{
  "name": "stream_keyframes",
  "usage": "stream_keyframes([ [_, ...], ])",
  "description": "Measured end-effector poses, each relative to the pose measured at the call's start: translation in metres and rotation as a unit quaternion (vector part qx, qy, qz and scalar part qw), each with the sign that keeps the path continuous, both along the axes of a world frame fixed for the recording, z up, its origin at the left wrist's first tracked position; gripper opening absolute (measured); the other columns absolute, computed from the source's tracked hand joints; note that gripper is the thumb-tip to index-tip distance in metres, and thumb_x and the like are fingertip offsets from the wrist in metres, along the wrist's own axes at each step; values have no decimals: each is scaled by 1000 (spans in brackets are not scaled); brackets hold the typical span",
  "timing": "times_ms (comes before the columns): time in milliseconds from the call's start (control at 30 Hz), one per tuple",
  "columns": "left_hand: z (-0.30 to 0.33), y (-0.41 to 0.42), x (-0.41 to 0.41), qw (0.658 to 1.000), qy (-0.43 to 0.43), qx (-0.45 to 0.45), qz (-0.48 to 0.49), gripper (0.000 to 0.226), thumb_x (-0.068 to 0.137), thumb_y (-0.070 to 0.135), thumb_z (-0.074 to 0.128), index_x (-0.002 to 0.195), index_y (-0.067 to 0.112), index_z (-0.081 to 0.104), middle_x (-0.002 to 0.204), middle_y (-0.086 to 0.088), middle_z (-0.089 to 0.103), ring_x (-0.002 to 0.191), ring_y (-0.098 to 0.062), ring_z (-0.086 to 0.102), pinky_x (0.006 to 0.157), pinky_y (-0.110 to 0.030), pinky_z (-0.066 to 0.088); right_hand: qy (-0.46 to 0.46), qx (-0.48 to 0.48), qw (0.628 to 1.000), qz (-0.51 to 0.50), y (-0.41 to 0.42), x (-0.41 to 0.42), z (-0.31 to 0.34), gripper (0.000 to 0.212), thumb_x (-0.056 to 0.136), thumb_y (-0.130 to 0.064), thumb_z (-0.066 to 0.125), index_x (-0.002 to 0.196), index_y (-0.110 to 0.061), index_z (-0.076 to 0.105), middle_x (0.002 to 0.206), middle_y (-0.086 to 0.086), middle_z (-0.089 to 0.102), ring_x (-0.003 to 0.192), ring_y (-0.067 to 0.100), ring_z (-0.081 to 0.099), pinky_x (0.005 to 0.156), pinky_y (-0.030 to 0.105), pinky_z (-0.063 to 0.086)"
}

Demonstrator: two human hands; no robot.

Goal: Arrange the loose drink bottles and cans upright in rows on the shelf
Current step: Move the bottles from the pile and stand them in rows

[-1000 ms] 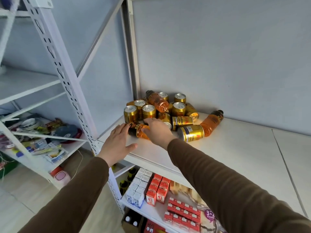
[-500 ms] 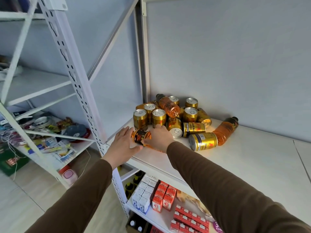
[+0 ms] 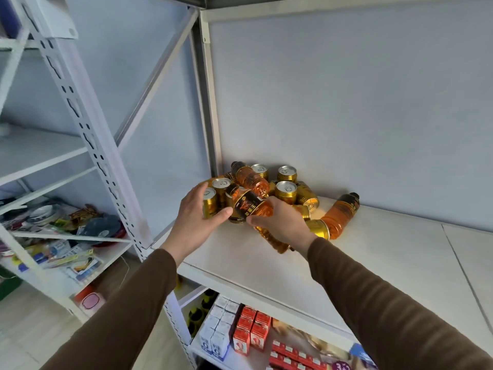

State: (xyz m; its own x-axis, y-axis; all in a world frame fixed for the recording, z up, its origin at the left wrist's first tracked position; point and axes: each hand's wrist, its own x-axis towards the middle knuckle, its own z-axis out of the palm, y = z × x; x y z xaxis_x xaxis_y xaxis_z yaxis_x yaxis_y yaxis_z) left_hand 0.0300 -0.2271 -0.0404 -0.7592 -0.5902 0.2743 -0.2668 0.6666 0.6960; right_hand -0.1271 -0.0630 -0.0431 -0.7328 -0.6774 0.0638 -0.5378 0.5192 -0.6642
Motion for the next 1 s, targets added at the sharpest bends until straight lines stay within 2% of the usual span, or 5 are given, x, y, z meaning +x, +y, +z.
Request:
stream_keyframes([
  [233, 32, 7, -94, 996, -59, 65, 11, 76, 88, 62, 62, 147, 21, 39, 151, -5, 45, 128, -19, 44, 86, -15, 30, -49, -79, 991, -100, 52, -37, 15, 83, 73, -71, 68, 138, -26, 44, 108, -6, 62, 95, 17, 62, 75, 35, 57],
  [400, 48, -13, -156, 987, -131, 89, 13, 57, 86, 52, 69, 124, 10, 60, 113, -10, 68, 100, -25, 65, 89, -38, 55, -97, -115, 984, -101, 64, -53, 19, 80, 72, -70, 69, 136, -27, 47, 110, -4, 63, 92, 15, 63, 73, 34, 60],
  [567, 47, -20, -193, 973, -215, 70, 51, 61, 90, 51, 65, 131, 7, 56, 124, -13, 64, 104, -25, 63, 93, -37, 54, -82, -140, 982, -99, 67, -65, 19, 71, 72, -71, 68, 126, -29, 51, 94, -16, 60, 85, 7, 61, 62, 25, 52],
  [700, 46, -18, -209, 961, -255, 83, 64, 64, 96, 56, 54, 140, 10, 49, 131, -12, 61, 77, -17, 56, 64, -27, 44, -79, -147, 981, -96, 68, -74, 21, 68, 74, -71, 67, 125, -31, 49, 92, -22, 55, 82, 2, 56, 58, 20, 43],
  [1000, 40, -22, -223, 960, -235, 126, 90, 64, 102, 54, 38, 147, 8, 41, 144, -17, 50, 128, -33, 51, 99, -39, 43, -74, -133, 985, -78, 73, -88, 21, 69, 78, -67, 67, 131, -27, 48, 107, -9, 60, 94, 11, 60, 61, 19, 45],
])
